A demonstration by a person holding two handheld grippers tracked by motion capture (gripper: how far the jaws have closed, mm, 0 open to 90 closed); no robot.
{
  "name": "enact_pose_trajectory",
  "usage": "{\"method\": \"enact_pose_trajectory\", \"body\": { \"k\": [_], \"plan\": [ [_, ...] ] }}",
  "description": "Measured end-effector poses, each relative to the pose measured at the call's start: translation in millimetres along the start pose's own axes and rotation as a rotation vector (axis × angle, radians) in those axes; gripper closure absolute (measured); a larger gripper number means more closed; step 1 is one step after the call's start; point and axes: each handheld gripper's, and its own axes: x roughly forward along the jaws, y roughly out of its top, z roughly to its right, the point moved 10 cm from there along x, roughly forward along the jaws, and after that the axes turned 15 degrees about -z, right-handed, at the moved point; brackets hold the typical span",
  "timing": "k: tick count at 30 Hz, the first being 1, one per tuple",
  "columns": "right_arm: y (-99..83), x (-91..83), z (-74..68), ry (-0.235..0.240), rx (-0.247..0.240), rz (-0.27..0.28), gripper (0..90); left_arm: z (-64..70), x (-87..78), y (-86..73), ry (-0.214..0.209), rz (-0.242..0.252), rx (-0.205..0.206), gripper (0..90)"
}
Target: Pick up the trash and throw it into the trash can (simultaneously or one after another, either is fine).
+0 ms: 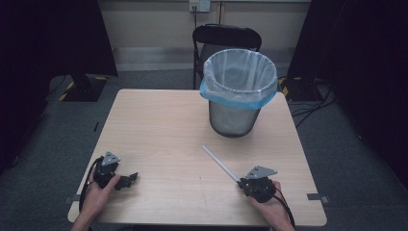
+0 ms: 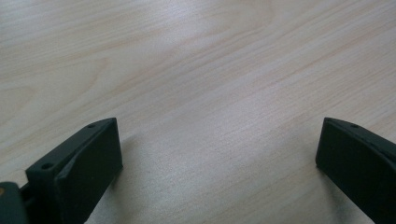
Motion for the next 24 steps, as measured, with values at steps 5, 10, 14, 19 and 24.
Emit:
{"method": "enact_pose_trajectory", "body": {
  "k": [5, 10, 14, 19, 24],
  "plan": [
    [0.2, 0.0, 1.3, 0.029, 0.009, -0.003, 81.1, 0.0, 0.0, 0.0, 0.000, 0.000, 0.000, 0.0],
    [3.6, -1.9, -0.8, 0.091, -0.003, 0.020, 81.1, -0.2, -0.1, -0.1, 0.001, -0.002, 0.002, 0.0],
    [7.2, -3.9, -0.5, 0.100, 0.002, 0.028, 81.1, -0.2, -0.1, -0.1, 0.001, -0.002, 0.002, 0.0],
    [15.2, -8.0, -1.7, 0.147, 0.023, 0.062, 81.2, -0.2, -0.1, -0.1, 0.001, -0.002, 0.002, 0.0],
    [23.5, -15.0, -4.1, 0.160, 0.012, 0.092, 81.1, -0.2, -0.1, -0.1, 0.001, -0.002, 0.002, 0.0]
  ]
}}
